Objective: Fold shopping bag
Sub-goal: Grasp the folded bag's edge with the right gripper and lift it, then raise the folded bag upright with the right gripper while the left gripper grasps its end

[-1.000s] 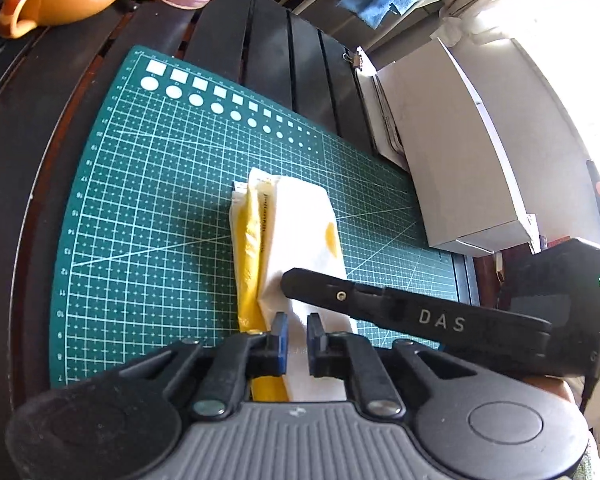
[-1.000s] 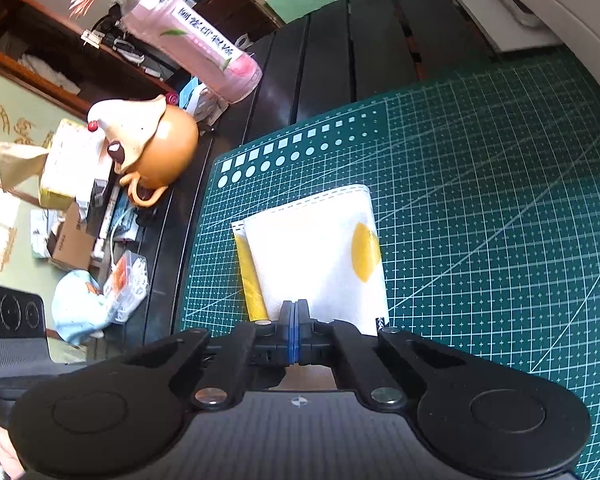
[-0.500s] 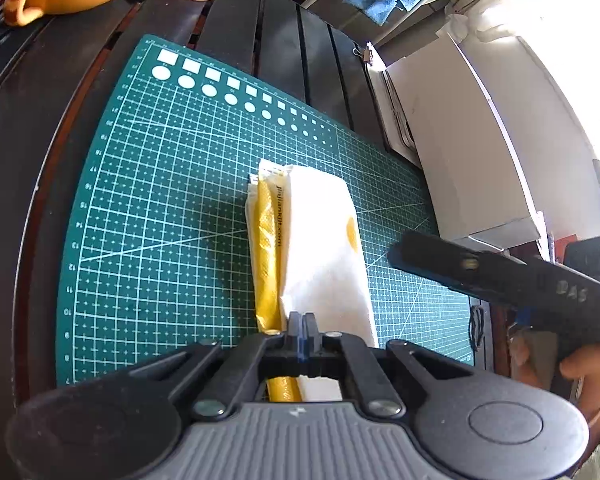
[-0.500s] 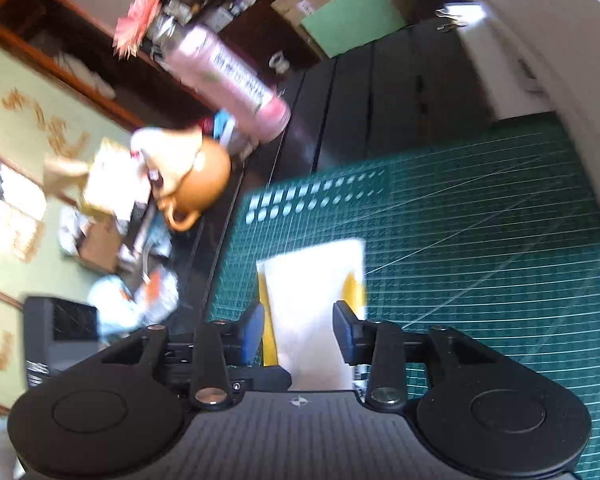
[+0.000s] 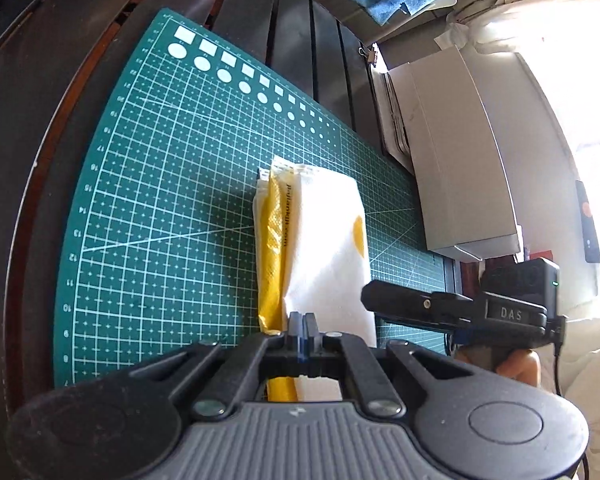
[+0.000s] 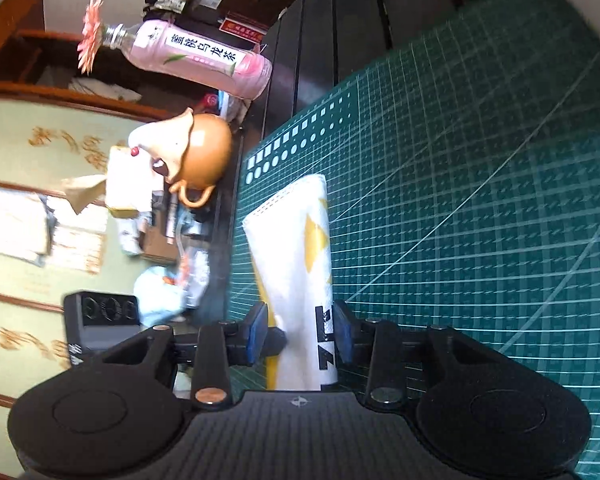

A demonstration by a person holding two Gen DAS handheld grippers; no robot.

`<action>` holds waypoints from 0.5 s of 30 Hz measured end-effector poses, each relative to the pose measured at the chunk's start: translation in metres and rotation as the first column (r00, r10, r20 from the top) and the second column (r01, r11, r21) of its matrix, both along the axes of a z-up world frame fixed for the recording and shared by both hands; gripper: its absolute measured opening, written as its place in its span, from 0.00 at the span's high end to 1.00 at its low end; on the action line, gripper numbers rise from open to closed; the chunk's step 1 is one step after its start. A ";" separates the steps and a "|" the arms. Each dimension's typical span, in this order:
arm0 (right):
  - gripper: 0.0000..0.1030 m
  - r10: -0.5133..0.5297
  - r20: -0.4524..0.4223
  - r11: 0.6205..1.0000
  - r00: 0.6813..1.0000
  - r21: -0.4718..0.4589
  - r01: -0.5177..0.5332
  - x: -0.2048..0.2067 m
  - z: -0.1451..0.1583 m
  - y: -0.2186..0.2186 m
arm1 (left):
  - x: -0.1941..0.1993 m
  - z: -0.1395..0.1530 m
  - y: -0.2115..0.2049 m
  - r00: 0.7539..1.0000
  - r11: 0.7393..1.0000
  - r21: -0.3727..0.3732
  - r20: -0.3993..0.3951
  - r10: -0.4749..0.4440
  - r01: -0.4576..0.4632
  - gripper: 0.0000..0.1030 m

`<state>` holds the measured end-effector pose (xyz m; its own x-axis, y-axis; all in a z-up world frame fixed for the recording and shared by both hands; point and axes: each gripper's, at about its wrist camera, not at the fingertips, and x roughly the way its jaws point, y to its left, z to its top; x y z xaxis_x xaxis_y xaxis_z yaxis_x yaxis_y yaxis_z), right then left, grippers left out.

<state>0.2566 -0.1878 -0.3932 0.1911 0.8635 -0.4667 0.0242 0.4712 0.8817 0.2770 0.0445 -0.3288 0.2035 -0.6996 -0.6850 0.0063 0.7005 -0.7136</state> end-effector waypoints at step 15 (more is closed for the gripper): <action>0.91 0.032 0.117 0.993 0.993 -0.116 -0.018 0.003 0.025 0.038 | -0.009 0.040 0.017 0.979 0.996 0.055 0.193 0.061 -0.072 0.55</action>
<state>0.2596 -0.1503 -0.3681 0.2302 0.8108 -0.5381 -0.0904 0.5684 0.8178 0.2675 0.0619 -0.2885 0.3790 -0.6380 -0.6703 0.0899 0.7463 -0.6595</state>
